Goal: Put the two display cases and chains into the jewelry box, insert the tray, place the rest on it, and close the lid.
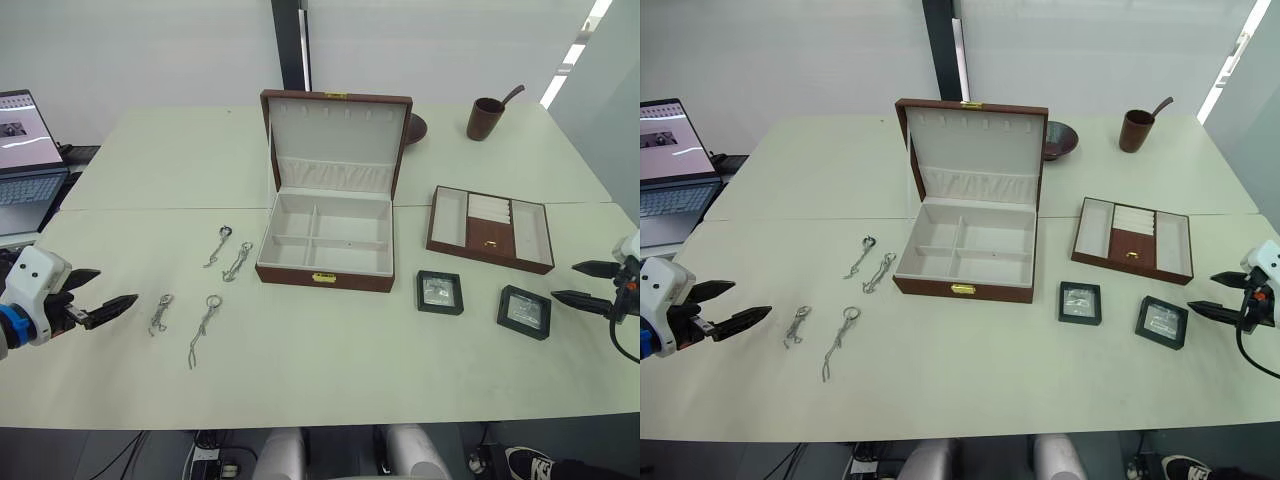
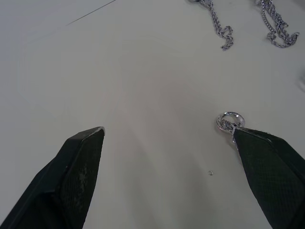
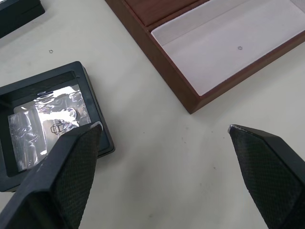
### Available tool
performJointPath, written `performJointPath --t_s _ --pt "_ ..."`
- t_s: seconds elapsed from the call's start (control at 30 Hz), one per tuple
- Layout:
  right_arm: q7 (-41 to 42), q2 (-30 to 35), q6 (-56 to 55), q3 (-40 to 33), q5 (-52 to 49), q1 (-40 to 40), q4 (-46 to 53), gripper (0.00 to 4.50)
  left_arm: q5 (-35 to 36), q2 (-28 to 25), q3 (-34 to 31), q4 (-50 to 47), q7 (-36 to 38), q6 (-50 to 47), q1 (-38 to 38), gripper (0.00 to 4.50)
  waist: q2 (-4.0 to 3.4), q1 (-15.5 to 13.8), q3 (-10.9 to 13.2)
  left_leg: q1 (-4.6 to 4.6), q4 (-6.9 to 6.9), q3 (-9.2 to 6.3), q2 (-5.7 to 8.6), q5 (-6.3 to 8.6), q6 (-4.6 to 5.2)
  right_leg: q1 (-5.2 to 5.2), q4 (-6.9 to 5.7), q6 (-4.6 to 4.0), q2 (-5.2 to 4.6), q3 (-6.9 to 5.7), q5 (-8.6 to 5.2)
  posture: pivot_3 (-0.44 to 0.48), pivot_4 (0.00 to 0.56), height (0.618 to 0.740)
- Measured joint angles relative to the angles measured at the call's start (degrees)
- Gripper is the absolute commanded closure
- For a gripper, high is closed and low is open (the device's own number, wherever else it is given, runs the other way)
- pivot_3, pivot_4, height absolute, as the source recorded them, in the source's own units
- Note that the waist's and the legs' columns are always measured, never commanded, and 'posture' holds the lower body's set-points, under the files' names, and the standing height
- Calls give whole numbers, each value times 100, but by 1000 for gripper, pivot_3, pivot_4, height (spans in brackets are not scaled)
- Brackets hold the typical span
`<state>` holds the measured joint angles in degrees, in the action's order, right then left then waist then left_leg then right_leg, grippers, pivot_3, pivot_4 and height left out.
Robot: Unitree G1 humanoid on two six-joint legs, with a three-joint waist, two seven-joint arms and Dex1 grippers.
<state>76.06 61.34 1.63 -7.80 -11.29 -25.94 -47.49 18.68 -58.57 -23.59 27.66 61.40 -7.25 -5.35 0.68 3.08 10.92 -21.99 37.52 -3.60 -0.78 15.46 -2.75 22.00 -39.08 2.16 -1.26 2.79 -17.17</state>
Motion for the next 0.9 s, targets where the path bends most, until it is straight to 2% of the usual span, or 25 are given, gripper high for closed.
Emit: performJointPath --t_s 0.9 --pt "-43 0 -203 0 110 -213 -240 0 -39 0 2 201 -57 20 -136 39 0 8 0 0 4 0 1 0 0 0 -4 0 0 1 1 0 150 740"
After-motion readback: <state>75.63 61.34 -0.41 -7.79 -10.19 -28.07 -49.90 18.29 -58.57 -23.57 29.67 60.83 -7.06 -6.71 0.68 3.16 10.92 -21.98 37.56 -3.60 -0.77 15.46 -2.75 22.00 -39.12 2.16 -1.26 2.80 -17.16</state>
